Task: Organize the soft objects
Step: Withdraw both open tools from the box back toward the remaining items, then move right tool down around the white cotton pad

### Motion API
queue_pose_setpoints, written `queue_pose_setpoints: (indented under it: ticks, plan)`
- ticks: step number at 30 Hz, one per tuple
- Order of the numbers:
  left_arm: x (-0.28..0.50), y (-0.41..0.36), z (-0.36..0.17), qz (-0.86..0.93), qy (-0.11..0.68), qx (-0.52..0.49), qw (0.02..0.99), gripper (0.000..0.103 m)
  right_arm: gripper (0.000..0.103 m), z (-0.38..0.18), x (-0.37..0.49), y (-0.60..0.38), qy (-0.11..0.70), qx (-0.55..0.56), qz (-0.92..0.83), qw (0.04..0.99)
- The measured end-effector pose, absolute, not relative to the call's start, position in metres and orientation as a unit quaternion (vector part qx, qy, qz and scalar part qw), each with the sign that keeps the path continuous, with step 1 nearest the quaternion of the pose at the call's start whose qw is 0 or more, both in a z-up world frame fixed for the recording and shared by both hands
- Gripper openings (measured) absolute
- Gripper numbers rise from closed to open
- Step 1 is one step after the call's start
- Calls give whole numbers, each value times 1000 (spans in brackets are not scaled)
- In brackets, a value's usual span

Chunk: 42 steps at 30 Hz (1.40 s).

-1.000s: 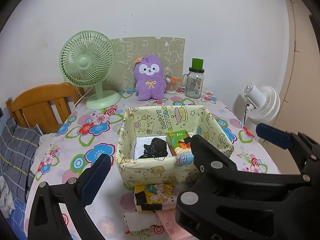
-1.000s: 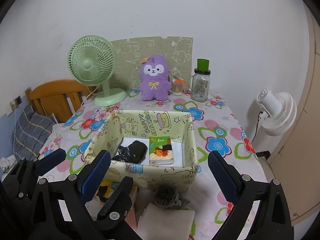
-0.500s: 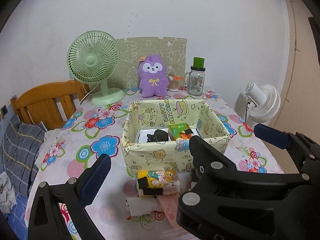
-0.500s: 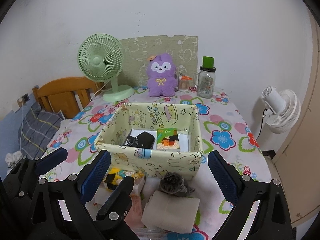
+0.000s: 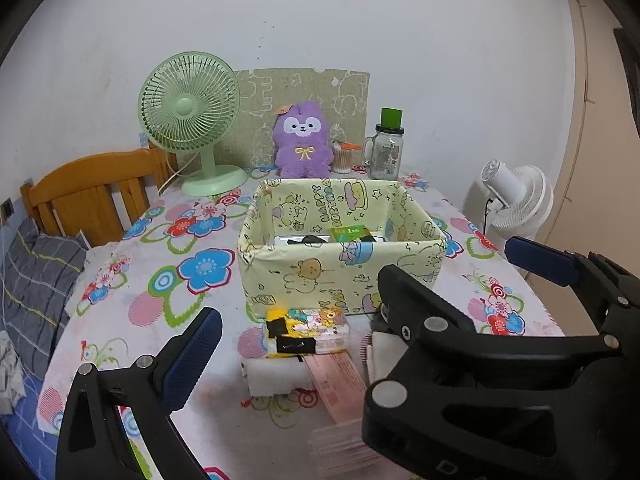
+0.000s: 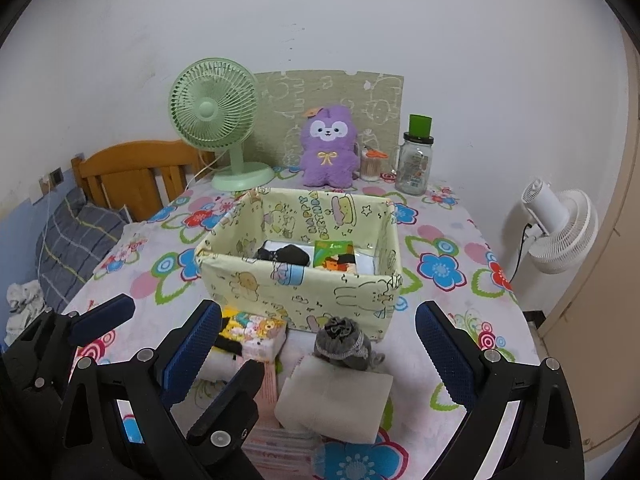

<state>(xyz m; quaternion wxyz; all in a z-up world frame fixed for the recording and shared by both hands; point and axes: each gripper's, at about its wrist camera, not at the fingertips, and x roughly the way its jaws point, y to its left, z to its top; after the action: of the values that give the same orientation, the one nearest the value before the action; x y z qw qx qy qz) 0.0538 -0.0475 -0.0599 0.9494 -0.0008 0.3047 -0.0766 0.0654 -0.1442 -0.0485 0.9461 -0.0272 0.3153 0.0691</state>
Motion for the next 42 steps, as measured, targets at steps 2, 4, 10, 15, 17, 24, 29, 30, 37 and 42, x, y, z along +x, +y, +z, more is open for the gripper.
queue_pose_setpoints:
  ticks: [2,4,10,15,17,24,29,30,37,42]
  plan:
    - [51,-50,-63,-76,306,-2,949,103,99,-51,62,-144,315,-29,71,946]
    - [49,-51,-66,-73,305,-2,949,103,99,-54,58,-145,315,-31,71,946]
    - [46,-55,-80,-73,323,-10,943,103,99,-67,54,-147,323,-33,67,943]
    - [44,-57,-93,-72,337,-22,939,101,99,-81,52,-151,337,-25,68,939]
    - [44,-58,-97,-72,340,-24,937,101,99,-86,51,-153,343,-22,68,937]
    - [44,-62,-113,-66,351,-28,934,102,99,-104,52,-158,362,-11,61,930]
    - [42,-64,-123,-60,360,-41,930,101,99,-112,51,-161,363,-8,59,930]
    - [41,-65,-124,-56,358,-42,931,101,99,-114,51,-162,363,-9,58,930]
    - [39,-70,-136,-55,370,-46,926,101,99,-125,48,-166,373,-13,53,926]
    - [39,-75,-142,-60,379,-47,922,101,99,-131,48,-172,381,-8,48,923]
